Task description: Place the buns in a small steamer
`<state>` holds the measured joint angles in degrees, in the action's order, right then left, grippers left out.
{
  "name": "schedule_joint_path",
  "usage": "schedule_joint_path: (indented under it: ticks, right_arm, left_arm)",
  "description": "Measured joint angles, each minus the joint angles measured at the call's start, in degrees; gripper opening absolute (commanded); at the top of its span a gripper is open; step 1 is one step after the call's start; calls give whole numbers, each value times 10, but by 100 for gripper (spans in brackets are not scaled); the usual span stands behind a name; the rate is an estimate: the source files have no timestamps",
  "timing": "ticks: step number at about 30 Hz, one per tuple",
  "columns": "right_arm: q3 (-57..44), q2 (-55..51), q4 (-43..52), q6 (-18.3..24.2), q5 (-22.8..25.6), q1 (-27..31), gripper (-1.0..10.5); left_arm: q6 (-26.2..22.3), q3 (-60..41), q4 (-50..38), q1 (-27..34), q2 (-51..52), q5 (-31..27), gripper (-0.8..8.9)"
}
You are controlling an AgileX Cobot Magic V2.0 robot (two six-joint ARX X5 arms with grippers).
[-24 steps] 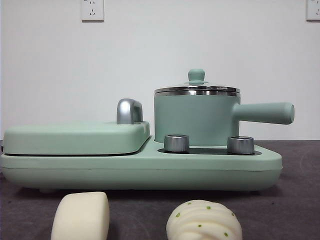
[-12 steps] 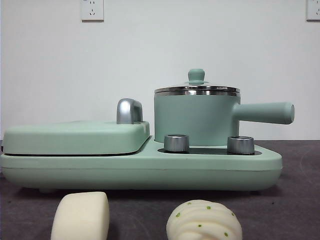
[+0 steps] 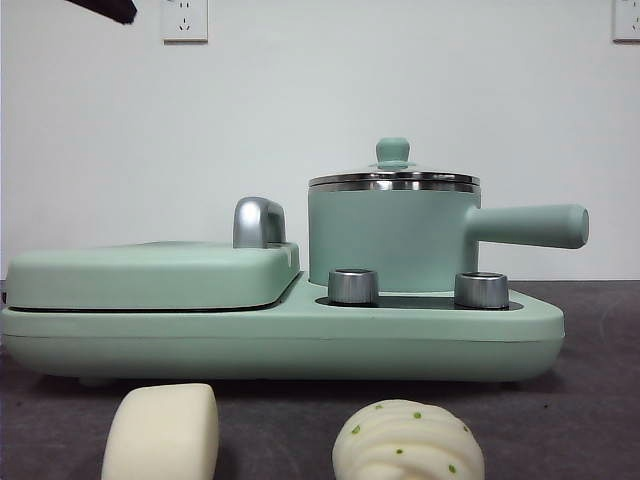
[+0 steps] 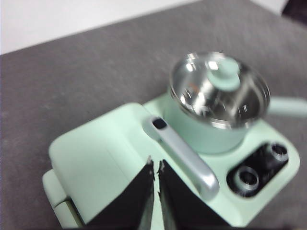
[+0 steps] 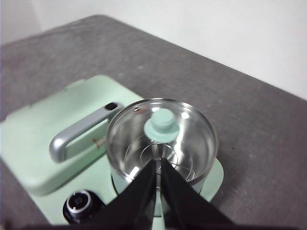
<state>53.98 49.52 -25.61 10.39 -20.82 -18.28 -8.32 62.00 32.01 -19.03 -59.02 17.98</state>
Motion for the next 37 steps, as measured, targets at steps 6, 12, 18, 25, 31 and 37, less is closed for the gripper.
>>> schedule_joint_path:
  ticks: [6,12,18,25,31,37]
  right_arm:
    - [0,0,-33,65,1,-15,198]
    - [0,0,-40,78,1,-16,258]
    - [0,0,-40,78,1,-16,257]
    - [0,0,-41,78,1,-16,257]
    - [0,0,-43,67,1,-16,257]
    - [0,0,-43,56,1,-16,257]
  left_arm:
    - [-56,0,5,-23,-10,0,167]
    - [-65,0,-9,-35,-10,0,289]
    - [-67,2,-49,-64,-31,0,289]
    - [-67,2,-151,-122,-121,0,279]
    - [-32,2,-294,-151,-217,0,279]
    - [23,2,-454,-168,-294,0,279]
